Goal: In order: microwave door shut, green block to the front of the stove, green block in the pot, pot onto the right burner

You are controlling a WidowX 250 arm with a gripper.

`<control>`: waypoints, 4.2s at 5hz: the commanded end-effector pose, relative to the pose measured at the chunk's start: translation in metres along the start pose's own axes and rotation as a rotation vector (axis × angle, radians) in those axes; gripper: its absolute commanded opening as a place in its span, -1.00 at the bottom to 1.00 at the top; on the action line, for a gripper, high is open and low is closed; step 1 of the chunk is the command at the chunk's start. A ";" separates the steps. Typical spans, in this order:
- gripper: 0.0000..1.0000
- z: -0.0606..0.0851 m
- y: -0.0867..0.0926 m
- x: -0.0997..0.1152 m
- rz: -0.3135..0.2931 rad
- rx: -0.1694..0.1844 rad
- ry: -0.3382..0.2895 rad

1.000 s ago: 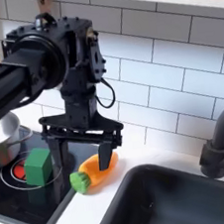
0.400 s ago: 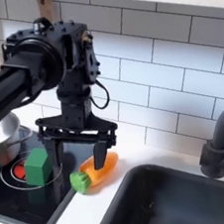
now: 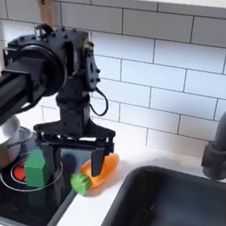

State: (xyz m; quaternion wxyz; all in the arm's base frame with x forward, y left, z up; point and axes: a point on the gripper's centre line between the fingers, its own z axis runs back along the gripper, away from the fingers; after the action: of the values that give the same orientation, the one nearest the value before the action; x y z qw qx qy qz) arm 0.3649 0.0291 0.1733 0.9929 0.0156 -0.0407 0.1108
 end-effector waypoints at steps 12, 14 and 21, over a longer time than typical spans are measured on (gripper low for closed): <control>1.00 -0.029 -0.003 0.017 0.093 0.043 0.103; 1.00 -0.032 -0.005 0.023 0.123 0.045 0.111; 1.00 0.026 0.053 0.016 0.223 -0.184 -0.027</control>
State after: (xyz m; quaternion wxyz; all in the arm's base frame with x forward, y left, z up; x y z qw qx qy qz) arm 0.3653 0.0816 0.2032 0.9704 -0.0806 -0.0662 0.2178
